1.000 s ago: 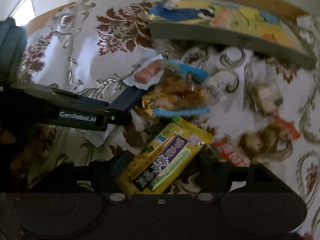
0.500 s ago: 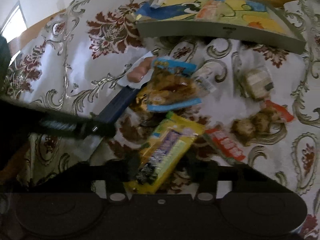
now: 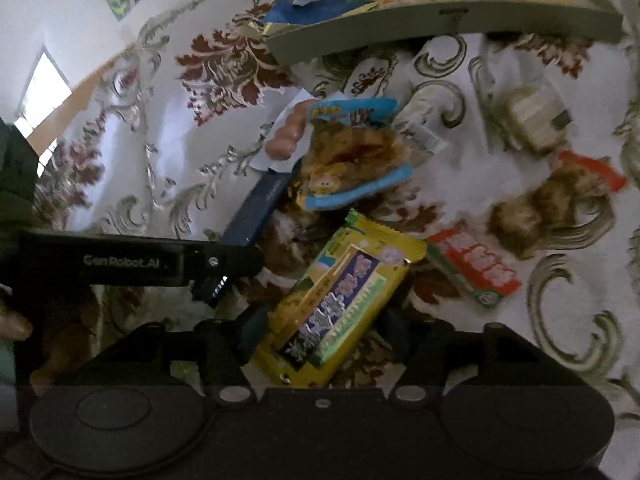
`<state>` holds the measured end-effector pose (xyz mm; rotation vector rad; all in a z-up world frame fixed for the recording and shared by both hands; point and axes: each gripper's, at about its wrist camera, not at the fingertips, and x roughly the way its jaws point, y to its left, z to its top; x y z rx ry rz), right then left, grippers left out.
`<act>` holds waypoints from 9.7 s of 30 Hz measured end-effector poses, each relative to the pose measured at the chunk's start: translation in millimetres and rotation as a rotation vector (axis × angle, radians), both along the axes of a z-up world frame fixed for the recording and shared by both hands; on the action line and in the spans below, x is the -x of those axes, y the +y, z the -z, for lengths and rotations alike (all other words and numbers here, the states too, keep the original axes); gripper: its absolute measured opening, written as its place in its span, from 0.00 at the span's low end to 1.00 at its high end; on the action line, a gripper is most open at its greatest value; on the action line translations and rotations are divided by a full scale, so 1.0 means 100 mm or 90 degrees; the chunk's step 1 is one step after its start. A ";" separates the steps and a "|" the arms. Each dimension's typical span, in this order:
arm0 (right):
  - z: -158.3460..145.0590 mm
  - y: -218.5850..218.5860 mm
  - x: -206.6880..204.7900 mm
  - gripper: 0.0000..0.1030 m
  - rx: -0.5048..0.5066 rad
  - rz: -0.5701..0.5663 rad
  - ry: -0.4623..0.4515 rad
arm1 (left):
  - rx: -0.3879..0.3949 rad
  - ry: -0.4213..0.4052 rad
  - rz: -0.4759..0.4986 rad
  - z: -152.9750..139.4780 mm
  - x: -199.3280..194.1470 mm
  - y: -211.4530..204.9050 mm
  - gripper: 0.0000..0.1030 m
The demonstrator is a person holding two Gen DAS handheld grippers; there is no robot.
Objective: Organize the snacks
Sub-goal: 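Grasp the yellow packet with the right tool while the left tool grasps the navy packet, then lift and carry the yellow and navy packets over the grey tray with both tools, then open both tools to drop the yellow and navy packets into the tray, then withdraw both tools from the tray back over the remaining snacks, then lower the left tool onto the blue chip bag while the right tool approaches the orange-topped bag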
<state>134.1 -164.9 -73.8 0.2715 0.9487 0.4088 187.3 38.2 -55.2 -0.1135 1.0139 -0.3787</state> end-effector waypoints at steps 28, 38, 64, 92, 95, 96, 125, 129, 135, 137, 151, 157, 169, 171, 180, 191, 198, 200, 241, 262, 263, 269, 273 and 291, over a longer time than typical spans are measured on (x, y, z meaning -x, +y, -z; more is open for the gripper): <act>-0.01 -0.06 0.07 0.24 -0.112 -0.022 0.048 | -0.011 0.032 -0.025 -0.06 0.07 0.02 0.34; -0.31 -0.28 0.27 0.13 -0.080 0.000 -0.037 | 0.013 0.026 -0.045 -0.20 0.45 0.02 0.30; -0.92 -0.83 0.27 0.10 0.048 0.001 -0.213 | 0.043 -0.054 -0.087 -0.78 0.31 -0.40 0.30; -1.65 -1.46 -1.74 0.11 0.020 0.136 -0.302 | -0.043 -0.166 -0.091 -1.33 -1.85 -1.19 0.31; -1.52 -1.50 -1.89 0.11 0.006 0.151 -0.300 | -0.053 -0.162 -0.087 -1.23 -1.99 -1.23 0.31; -1.48 -1.49 -1.93 0.11 0.006 0.153 -0.300 | -0.055 -0.159 -0.089 -1.20 -2.04 -1.24 0.31; -1.05 -1.30 -2.33 0.45 0.095 0.156 -0.283 | -0.090 -0.126 -0.109 -0.86 -2.30 -1.29 0.59; -1.11 -1.31 -2.25 0.64 0.104 0.159 -0.302 | -0.089 -0.147 -0.130 -0.96 -2.24 -1.24 0.77; -1.25 -1.33 -2.03 0.78 0.111 0.168 -0.331 | -0.063 -0.209 -0.167 -1.15 -1.98 -1.13 0.96; -1.30 -1.34 -1.93 0.82 0.111 0.173 -0.337 | -0.057 -0.239 -0.182 -1.21 -1.85 -1.10 1.00; -1.58 -1.07 -0.73 0.99 0.160 0.168 -0.411 | -0.014 -0.302 -0.210 -1.32 -0.75 -0.84 1.00; -1.64 -0.89 -0.23 0.99 0.178 0.165 -0.434 | -0.013 -0.311 -0.206 -1.26 -0.31 -0.76 1.00; -1.52 -0.72 0.39 0.99 0.188 0.183 -0.415 | -0.054 -0.331 -0.222 -1.21 0.35 -0.44 1.00; -1.46 -0.70 0.48 0.99 0.188 0.189 -0.395 | -0.067 -0.331 -0.221 -1.17 0.46 -0.40 1.00; -1.15 -0.60 0.89 0.99 0.216 0.178 -0.352 | -0.101 -0.320 -0.212 -0.90 0.89 -0.31 1.00; -0.86 -0.59 1.17 0.99 0.229 0.160 -0.299 | -0.143 -0.261 -0.193 -0.61 1.19 -0.37 1.00; -0.71 -0.62 1.22 0.99 0.226 0.155 -0.260 | -0.162 -0.221 -0.191 -0.48 1.26 -0.39 1.00; -0.67 -0.64 1.24 0.99 0.223 0.158 -0.252 | -0.165 -0.217 -0.187 -0.46 1.27 -0.40 1.00; -0.49 -0.75 1.08 0.99 0.209 0.161 -0.198 | -0.179 -0.228 -0.155 -0.34 1.23 -0.54 1.00; -0.31 -0.97 0.49 0.99 0.210 0.039 -0.209 | -0.158 -0.196 -0.101 -0.27 0.53 -0.79 1.00; -0.29 -0.97 0.45 0.99 0.202 0.031 -0.204 | -0.154 -0.190 -0.104 -0.26 0.48 -0.81 1.00; -0.19 -0.99 0.18 0.98 0.150 0.024 -0.172 | -0.141 -0.176 -0.096 -0.22 0.21 -0.96 1.00; -0.13 -1.00 0.01 0.93 0.132 0.013 -0.152 | -0.146 -0.168 -0.058 -0.17 0.03 -1.08 1.00; 0.02 -0.99 -0.43 0.70 0.114 0.043 -0.121 | -0.156 -0.113 -0.041 -0.08 -0.22 -1.26 0.69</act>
